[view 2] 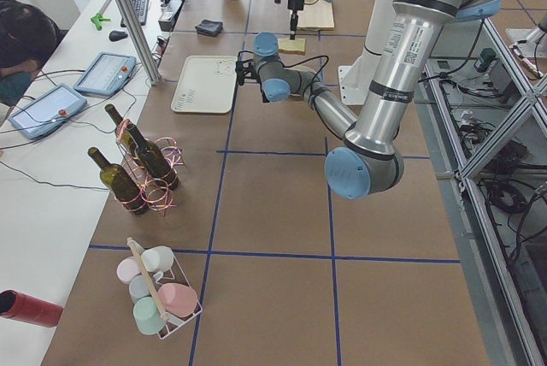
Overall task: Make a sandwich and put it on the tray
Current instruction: 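Carry the bread slice with the right gripper over the egg toast plate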
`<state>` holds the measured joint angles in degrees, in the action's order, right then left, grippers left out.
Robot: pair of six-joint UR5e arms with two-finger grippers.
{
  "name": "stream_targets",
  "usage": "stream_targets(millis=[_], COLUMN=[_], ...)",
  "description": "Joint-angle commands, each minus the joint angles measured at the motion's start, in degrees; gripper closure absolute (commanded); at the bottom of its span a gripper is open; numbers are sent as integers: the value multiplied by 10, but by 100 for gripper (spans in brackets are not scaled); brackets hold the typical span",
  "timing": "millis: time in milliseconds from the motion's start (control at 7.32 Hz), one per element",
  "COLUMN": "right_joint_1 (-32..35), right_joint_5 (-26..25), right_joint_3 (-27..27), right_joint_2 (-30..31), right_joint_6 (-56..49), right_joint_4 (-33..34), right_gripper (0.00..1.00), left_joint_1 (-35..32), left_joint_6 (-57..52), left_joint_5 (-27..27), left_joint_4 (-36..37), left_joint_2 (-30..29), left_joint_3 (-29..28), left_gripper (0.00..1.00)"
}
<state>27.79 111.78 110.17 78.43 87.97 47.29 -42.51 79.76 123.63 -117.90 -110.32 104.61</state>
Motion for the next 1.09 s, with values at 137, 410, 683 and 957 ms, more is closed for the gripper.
stream_targets(millis=[137,410,683,957], right_joint_1=[-83,-84,-84,-84], right_joint_5=[-78,-86,-90,-99], right_joint_3=[-12,-25,-54,-67], right_joint_2=[-114,-115,-141,-141], right_joint_6=[12,12,12,12], right_joint_4=[166,166,166,165], right_gripper=[100,100,100,100], left_joint_1=[2,2,2,2], left_joint_6=[1,1,1,1], left_joint_5=[-1,-1,-1,-1], left_joint_4=[-1,-1,-1,-1], left_joint_2=[-1,-2,-5,-5], left_joint_3=[-1,-1,-2,-2], left_gripper=[0,0,0,0])
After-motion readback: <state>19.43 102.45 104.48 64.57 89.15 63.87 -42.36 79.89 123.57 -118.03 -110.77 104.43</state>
